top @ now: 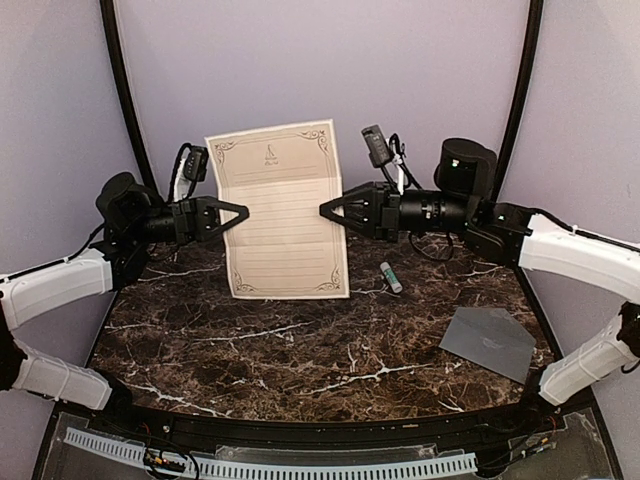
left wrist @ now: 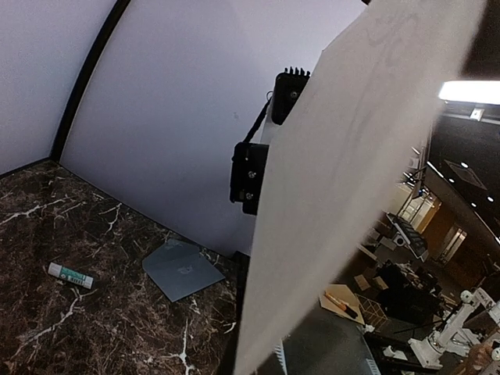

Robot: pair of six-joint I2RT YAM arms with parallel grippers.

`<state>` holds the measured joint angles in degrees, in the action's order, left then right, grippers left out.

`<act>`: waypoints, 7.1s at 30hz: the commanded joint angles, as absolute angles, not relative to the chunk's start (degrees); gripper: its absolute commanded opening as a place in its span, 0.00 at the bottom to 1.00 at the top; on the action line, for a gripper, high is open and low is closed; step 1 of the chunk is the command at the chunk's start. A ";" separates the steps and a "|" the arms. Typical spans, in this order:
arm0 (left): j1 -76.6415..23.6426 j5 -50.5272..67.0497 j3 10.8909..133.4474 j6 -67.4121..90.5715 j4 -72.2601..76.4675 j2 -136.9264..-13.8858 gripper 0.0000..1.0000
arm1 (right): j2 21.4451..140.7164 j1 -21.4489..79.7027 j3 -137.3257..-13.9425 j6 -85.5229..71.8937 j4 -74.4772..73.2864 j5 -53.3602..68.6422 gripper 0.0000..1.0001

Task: Place the letter into the envelope and seal it
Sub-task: Pick up the letter from the center of the board, then fold the letter.

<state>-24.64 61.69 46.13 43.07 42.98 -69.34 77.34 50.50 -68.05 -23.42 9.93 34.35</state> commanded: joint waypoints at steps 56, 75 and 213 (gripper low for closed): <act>-34.34 64.83 61.48 -1.36 -10.38 -74.16 0.00 | 87.45 45.66 -78.52 -15.79 -15.10 47.66 0.94; -34.67 65.47 62.92 -2.52 -11.83 -75.45 0.00 | 90.64 48.34 -76.82 -17.70 -11.21 51.15 0.59; -37.83 31.57 40.92 34.93 46.21 -69.75 0.63 | 76.28 52.78 -63.71 -18.48 20.39 -5.71 0.00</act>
<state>-37.85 31.38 42.78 37.91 45.69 -74.24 79.18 52.51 -65.41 -17.85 19.22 0.86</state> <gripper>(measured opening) 0.576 0.003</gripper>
